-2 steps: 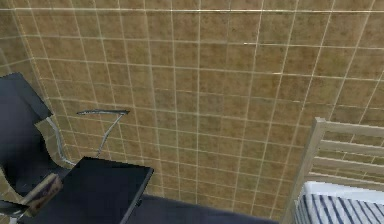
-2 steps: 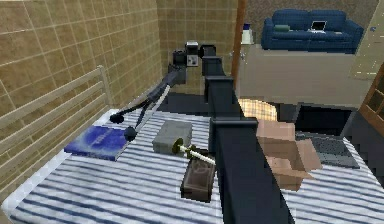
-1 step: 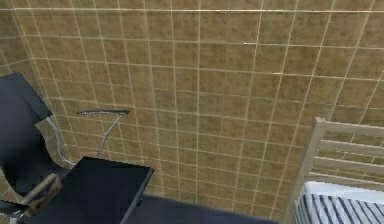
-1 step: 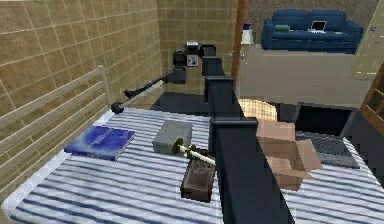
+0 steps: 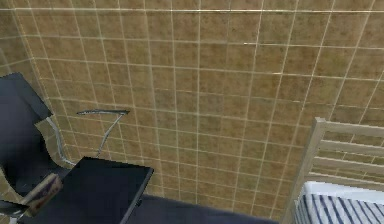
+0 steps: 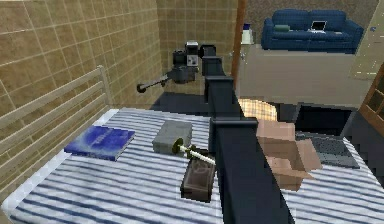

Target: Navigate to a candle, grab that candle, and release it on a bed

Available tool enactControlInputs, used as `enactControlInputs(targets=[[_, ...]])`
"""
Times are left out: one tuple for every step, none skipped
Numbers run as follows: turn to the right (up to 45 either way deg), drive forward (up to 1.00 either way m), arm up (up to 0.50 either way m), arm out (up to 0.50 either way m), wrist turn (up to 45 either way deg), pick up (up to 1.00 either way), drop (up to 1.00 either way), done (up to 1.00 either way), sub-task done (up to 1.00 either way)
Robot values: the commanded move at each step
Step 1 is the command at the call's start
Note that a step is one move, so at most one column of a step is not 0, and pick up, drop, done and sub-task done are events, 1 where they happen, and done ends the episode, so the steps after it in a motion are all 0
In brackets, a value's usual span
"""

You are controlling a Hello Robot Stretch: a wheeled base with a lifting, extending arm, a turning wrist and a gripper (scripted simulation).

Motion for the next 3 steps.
enactControlInputs(targets=[[0.0, 0.0, 0.0, 0.0, 45.0, 0.0, 0.0, 0.0, 0.0], [0.0, 0.0, 0.0, 0.0, 45.0, 0.0, 0.0, 0.0, 0.0], [0.0, 0.0, 0.0, 0.0, 3.0, 0.0, 0.0, 0.0, 0.0]])
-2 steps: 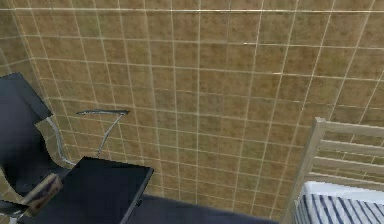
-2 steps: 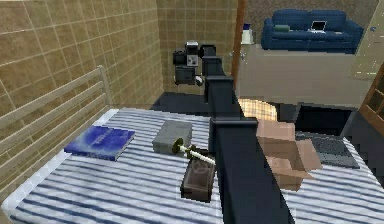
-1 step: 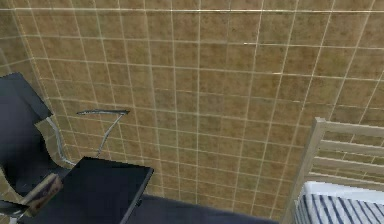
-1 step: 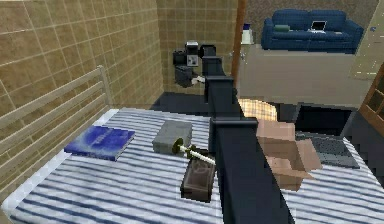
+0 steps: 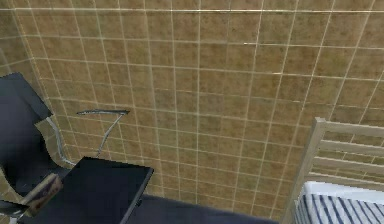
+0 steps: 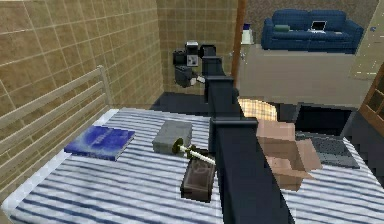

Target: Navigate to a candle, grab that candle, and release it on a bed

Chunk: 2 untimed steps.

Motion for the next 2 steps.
enactControlInputs(targets=[[0.0, 0.0, -0.1, 0.0, 0.0, 0.0, 0.0, 0.0, 0.0], [0.0, 0.0, -0.32, 0.0, 0.0, 0.0, 0.0, 0.0, 0.0]])
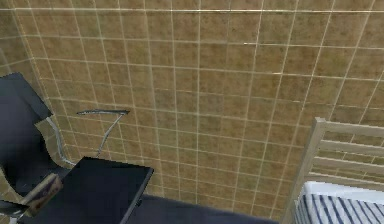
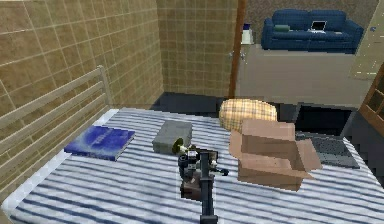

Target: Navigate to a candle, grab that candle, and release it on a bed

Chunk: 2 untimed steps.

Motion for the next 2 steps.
enactControlInputs(targets=[[0.0, 0.0, 0.0, 0.0, 0.0, 1.0, 0.0, 0.0, 0.0], [0.0, 0.0, 0.1, 0.0, 0.0, 0.0, 0.0, 0.0, 0.0]])
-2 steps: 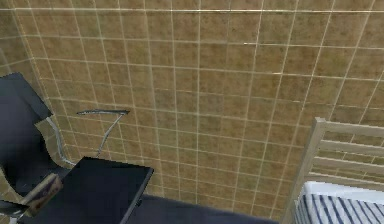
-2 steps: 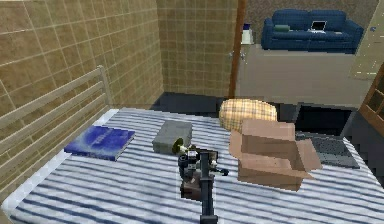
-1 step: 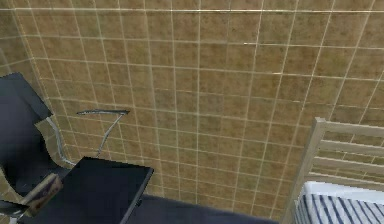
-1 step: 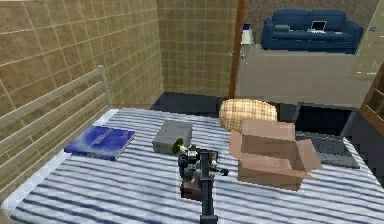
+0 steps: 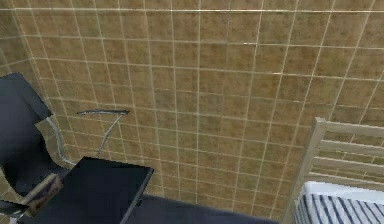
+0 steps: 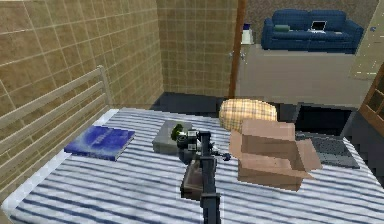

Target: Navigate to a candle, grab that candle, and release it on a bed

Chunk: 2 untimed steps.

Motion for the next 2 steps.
enactControlInputs(targets=[[0.0, 0.0, 0.32, 0.0, 0.0, 0.0, 0.0, 0.0, 0.0], [0.0, 0.0, 0.0, 0.0, -45.0, 0.0, 0.0, 0.0, 0.0]])
